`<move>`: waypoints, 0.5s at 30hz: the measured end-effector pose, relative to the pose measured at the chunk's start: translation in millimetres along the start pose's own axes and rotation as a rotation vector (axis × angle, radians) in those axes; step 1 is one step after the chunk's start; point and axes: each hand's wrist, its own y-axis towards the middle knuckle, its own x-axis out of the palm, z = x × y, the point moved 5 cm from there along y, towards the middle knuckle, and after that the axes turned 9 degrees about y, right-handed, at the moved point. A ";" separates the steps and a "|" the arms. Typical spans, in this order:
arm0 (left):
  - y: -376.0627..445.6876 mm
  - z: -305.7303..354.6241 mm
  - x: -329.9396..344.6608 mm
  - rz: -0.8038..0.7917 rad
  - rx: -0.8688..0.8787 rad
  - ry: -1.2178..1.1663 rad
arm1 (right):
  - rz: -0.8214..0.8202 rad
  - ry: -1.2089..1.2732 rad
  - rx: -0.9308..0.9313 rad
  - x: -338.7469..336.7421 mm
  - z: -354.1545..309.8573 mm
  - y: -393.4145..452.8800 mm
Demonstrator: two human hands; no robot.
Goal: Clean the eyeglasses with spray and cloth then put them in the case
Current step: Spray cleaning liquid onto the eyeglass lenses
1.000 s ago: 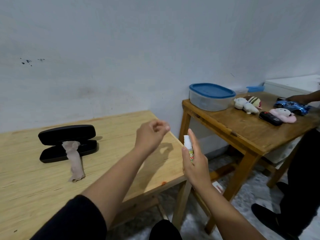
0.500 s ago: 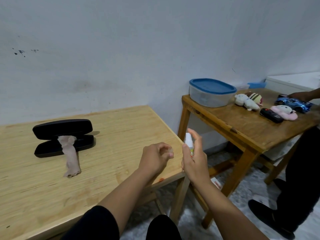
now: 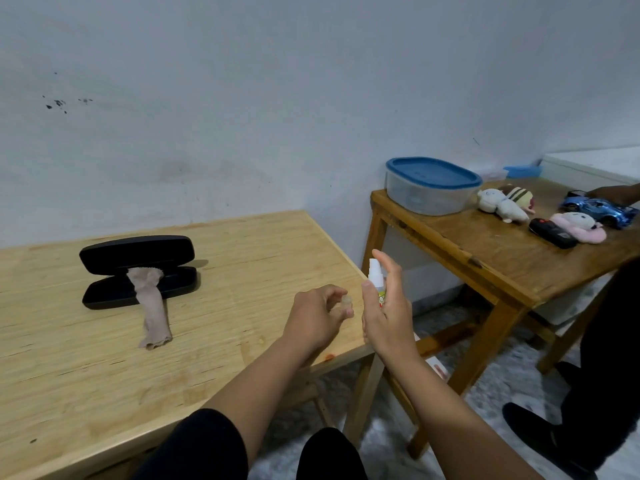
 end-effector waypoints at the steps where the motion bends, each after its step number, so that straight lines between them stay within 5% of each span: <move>1: -0.7 -0.4 -0.6 -0.003 -0.001 -0.007 | -0.009 -0.005 0.001 0.9 -0.9 0.3; 15: -3.3 -24.8 -102.6 0.301 0.095 0.627 | -0.081 0.102 -0.061 38.6 -52.3 14.5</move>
